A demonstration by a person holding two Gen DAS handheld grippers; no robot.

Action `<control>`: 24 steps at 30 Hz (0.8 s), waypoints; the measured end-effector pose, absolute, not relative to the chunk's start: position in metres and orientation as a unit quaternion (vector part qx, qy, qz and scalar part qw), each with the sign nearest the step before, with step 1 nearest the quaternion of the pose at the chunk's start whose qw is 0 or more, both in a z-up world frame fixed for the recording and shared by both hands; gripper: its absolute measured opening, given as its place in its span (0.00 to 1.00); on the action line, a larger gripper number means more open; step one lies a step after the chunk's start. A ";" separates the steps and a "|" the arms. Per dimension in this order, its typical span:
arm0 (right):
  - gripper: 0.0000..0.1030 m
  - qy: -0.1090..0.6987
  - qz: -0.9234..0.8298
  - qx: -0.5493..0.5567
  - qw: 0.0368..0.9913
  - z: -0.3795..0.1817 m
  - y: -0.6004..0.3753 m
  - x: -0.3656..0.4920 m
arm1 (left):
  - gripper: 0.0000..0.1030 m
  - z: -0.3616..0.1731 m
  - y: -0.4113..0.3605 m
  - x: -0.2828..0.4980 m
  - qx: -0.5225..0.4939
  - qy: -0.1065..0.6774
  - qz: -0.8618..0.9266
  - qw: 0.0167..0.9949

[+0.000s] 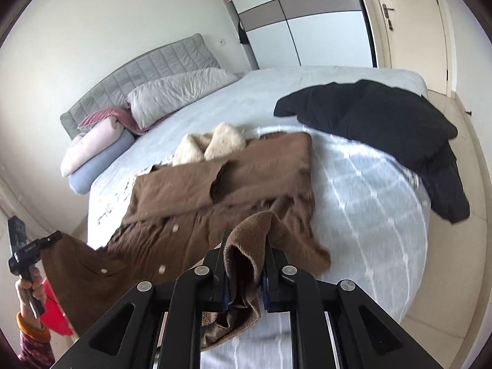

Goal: Fold large clothes
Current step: 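Grasp the coat hem with the left gripper while the right gripper grasps the hem too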

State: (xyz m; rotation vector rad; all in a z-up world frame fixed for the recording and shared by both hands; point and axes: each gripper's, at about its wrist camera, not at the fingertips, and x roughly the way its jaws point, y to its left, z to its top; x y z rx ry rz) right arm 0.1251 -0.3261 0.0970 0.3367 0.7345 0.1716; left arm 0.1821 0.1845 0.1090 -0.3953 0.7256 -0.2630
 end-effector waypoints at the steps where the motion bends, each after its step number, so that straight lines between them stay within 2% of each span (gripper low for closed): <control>1: 0.13 0.355 0.080 0.168 0.916 0.099 -0.330 0.138 | 0.22 0.111 0.184 0.196 -0.193 0.347 -0.123 0.910; 6: 0.13 0.354 0.046 0.176 0.918 0.099 -0.349 0.215 | 0.22 0.103 0.191 0.266 -0.195 0.319 -0.082 0.924; 15: 0.13 0.370 0.007 0.208 0.905 0.040 -0.375 0.350 | 0.23 0.045 0.181 0.392 -0.164 0.308 -0.014 0.937; 21: 0.14 0.410 -0.013 0.153 0.899 -0.009 -0.353 0.421 | 0.24 -0.004 0.165 0.448 -0.128 0.346 0.035 0.929; 24: 0.14 0.418 -0.031 0.142 0.897 -0.023 -0.350 0.446 | 0.26 -0.028 0.171 0.466 -0.142 0.364 0.057 0.918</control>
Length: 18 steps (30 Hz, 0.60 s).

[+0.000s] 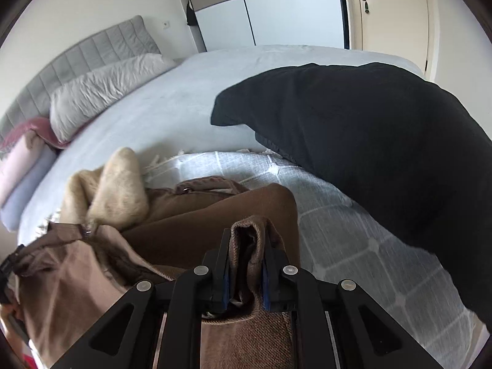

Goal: Fold large clothes
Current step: 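Grasp the coat hem with the left gripper while the right gripper grasps the hem too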

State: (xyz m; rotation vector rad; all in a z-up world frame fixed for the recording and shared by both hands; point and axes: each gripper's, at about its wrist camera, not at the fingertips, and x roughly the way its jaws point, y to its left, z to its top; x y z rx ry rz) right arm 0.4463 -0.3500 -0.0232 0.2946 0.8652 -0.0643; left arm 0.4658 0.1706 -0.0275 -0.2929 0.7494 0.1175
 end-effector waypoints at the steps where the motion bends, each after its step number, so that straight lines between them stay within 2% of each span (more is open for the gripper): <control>1: 0.14 0.423 -0.038 0.145 0.894 -0.029 -0.351 0.453 | 0.26 -0.036 0.173 0.470 -0.147 0.373 0.061 0.914; 4: 0.16 0.440 -0.048 0.151 0.884 -0.045 -0.353 0.464 | 0.27 -0.045 0.171 0.476 -0.141 0.385 0.062 0.910; 5: 0.18 0.442 -0.045 0.153 0.883 -0.048 -0.353 0.465 | 0.30 -0.043 0.168 0.475 -0.133 0.388 0.061 0.910; 7: 0.21 0.440 -0.041 0.154 0.884 -0.047 -0.354 0.463 | 0.48 -0.039 0.163 0.474 -0.120 0.397 0.032 0.909; 8: 0.26 0.435 -0.031 0.157 0.886 -0.044 -0.355 0.459 | 0.59 -0.034 0.160 0.474 -0.112 0.403 0.016 0.908; 9: 0.31 0.432 -0.022 0.160 0.888 -0.042 -0.357 0.456 | 0.62 -0.029 0.157 0.472 -0.098 0.409 0.006 0.907; 11: 0.59 0.420 0.000 0.165 0.892 -0.032 -0.362 0.445 | 0.67 -0.016 0.154 0.461 -0.075 0.415 -0.005 0.907; 13: 0.74 0.402 0.008 0.162 0.901 -0.019 -0.368 0.431 | 0.78 -0.003 0.157 0.445 -0.058 0.411 -0.015 0.910; 14: 0.78 0.396 0.011 0.161 0.904 -0.014 -0.372 0.425 | 0.81 0.002 0.160 0.437 -0.052 0.407 -0.021 0.912; 18: 0.82 0.410 0.033 0.177 0.894 -0.009 -0.390 0.406 | 0.82 0.009 0.177 0.414 -0.030 0.421 -0.033 0.906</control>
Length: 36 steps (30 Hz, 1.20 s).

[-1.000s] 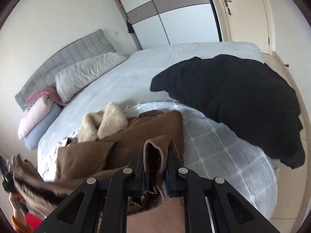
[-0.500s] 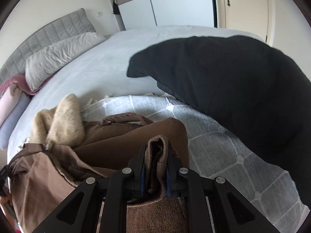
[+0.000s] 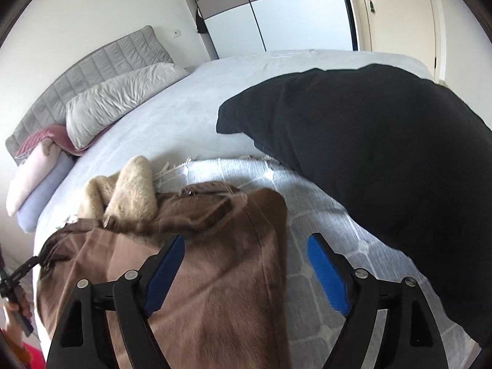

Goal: Fold large clothes
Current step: 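Grasp the coat hem with the left gripper while the right gripper grasps the hem too, then lift the hem with both grippers and fold it up toward the fur collar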

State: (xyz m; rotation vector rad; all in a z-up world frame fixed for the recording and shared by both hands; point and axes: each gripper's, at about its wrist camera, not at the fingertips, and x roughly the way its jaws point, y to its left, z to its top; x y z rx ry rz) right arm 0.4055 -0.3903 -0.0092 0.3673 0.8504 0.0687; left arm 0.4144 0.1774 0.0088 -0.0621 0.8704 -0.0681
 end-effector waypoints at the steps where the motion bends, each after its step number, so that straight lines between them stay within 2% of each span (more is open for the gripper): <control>1: 0.82 0.419 0.042 0.184 0.888 -0.011 -0.395 0.398 | 0.83 0.006 0.183 0.411 -0.029 0.426 -0.036 0.903; 6: 0.83 0.473 0.113 0.238 0.841 -0.045 -0.408 0.378 | 0.83 -0.026 0.205 0.412 -0.050 0.484 -0.071 0.871; 10: 0.83 0.513 0.132 0.281 0.800 -0.082 -0.409 0.380 | 0.83 -0.065 0.219 0.424 -0.150 0.539 -0.108 0.822; 13: 0.83 0.490 0.148 0.312 0.801 -0.089 -0.407 0.383 | 0.82 -0.079 0.218 0.428 -0.198 0.526 -0.118 0.818; 14: 0.78 0.486 0.162 0.316 0.799 -0.091 -0.400 0.387 | 0.75 -0.081 0.215 0.429 -0.213 0.525 -0.133 0.813; 15: 0.70 0.487 0.176 0.320 0.793 -0.093 -0.393 0.391 | 0.73 -0.082 0.210 0.430 -0.232 0.524 -0.138 0.808; 16: 0.58 0.493 0.178 0.322 0.788 -0.095 -0.386 0.394 | 0.70 -0.083 0.205 0.431 -0.238 0.522 -0.139 0.807; 17: 0.51 0.495 0.164 0.315 0.793 -0.094 -0.379 0.396 | 0.61 -0.082 0.198 0.431 -0.238 0.520 -0.136 0.809; 18: 0.43 0.494 0.152 0.305 0.800 -0.091 -0.372 0.397 | 0.41 -0.082 0.193 0.429 -0.243 0.515 -0.135 0.811; 19: 0.33 0.485 0.135 0.298 0.811 -0.084 -0.365 0.396 | 0.33 -0.080 0.190 0.427 -0.254 0.509 -0.129 0.812; 20: 0.26 0.478 0.117 0.292 0.820 -0.075 -0.360 0.392 | 0.24 -0.075 0.188 0.424 -0.258 0.504 -0.115 0.817; 21: 0.24 0.472 0.105 0.283 0.828 -0.066 -0.355 0.387 | 0.19 -0.067 0.185 0.420 -0.259 0.497 -0.102 0.822; 28: 0.12 0.410 0.126 0.299 0.853 0.039 -0.350 0.335 | 0.11 0.040 0.176 0.373 -0.269 0.429 -0.120 0.854; 32: 0.08 0.414 0.135 0.275 0.857 0.092 -0.341 0.284 | 0.11 0.086 0.167 0.329 -0.248 0.435 -0.130 0.855; 36: 0.08 0.425 0.145 0.281 0.848 0.107 -0.360 0.229 | 0.11 0.096 0.176 0.275 -0.255 0.464 -0.151 0.835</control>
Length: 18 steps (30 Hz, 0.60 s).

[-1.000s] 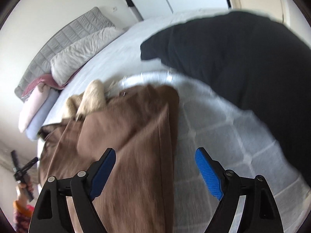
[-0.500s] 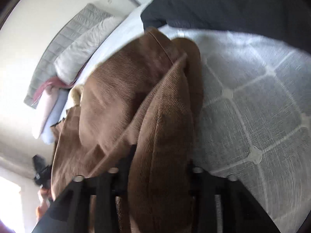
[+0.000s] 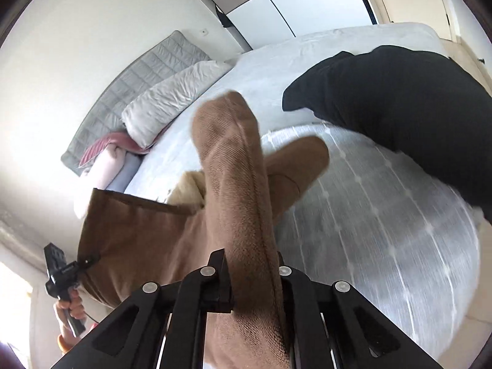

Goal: Fold large clothes
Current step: 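Lift the hem with both grippers and fold it up toward the fur collar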

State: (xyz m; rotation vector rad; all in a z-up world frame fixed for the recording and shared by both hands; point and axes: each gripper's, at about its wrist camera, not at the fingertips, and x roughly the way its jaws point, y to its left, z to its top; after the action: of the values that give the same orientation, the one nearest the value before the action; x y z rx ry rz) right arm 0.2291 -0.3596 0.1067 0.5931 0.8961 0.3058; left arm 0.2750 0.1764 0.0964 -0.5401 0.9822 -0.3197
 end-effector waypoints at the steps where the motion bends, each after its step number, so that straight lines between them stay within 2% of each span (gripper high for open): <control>1: 0.08 0.434 0.149 0.281 0.843 0.104 -0.364 0.213 | 0.11 0.091 0.178 0.261 -0.255 0.475 -0.154 0.828; 4: 0.09 0.469 0.142 0.259 0.832 0.079 -0.373 0.179 | 0.22 0.051 0.176 0.231 -0.212 0.523 -0.140 0.813; 5: 0.12 0.490 0.135 0.246 0.826 0.062 -0.374 0.172 | 0.31 0.033 0.181 0.224 -0.182 0.547 -0.125 0.807; 6: 0.15 0.507 0.124 0.242 0.818 0.050 -0.377 0.168 | 0.35 0.012 0.185 0.218 -0.155 0.570 -0.103 0.800; 9: 0.19 0.546 0.070 0.245 0.798 0.002 -0.394 0.158 | 0.39 -0.032 0.193 0.211 -0.136 0.591 -0.073 0.792; 13: 0.41 0.523 0.050 0.272 0.806 -0.011 -0.417 0.151 | 0.48 -0.020 0.197 0.211 -0.127 0.548 -0.075 0.823; 15: 0.49 0.507 0.046 0.253 0.823 -0.001 -0.419 0.152 | 0.65 -0.003 0.193 0.219 -0.097 0.515 -0.079 0.848; 17: 0.60 0.487 0.051 0.233 0.840 0.008 -0.414 0.160 | 0.69 0.010 0.193 0.241 -0.077 0.486 -0.090 0.866; 18: 0.62 0.478 0.056 0.225 0.847 0.012 -0.408 0.165 | 0.69 0.012 0.191 0.249 -0.069 0.477 -0.094 0.871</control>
State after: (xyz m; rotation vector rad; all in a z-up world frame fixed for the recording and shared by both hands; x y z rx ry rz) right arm 0.1654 -0.4084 0.0123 0.4744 1.0074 0.1189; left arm 0.2494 0.1906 0.0121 -0.1449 0.9976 -0.1964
